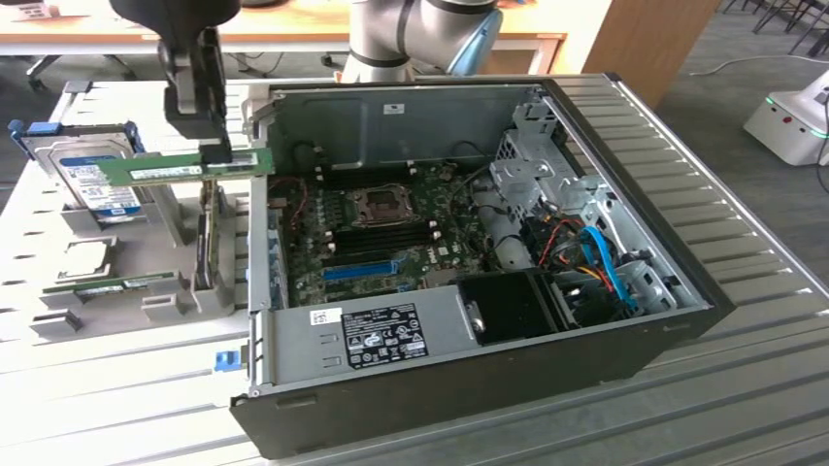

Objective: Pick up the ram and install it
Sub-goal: 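Pick up the ram and move it above insertion slot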

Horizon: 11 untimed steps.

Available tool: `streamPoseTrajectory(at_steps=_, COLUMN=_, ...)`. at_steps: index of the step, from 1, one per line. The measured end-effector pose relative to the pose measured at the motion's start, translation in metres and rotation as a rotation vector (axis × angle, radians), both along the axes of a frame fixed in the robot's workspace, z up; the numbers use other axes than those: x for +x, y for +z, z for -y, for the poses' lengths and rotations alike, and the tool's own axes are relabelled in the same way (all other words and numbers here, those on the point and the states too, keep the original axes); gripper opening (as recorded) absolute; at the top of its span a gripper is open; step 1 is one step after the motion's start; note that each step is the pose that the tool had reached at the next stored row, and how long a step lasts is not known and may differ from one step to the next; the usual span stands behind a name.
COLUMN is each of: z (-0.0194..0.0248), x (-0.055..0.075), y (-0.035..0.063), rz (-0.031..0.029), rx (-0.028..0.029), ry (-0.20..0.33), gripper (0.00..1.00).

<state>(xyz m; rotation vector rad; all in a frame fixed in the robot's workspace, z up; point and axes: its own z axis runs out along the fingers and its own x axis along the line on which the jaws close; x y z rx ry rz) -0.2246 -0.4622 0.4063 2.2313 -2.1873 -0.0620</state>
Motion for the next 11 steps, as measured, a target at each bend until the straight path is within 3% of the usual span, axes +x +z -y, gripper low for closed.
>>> streamPoseTrajectory(at_steps=11, z=0.0, x=0.028, y=0.0, rz=0.0, rx=0.0, ry=0.0, gripper=0.12)
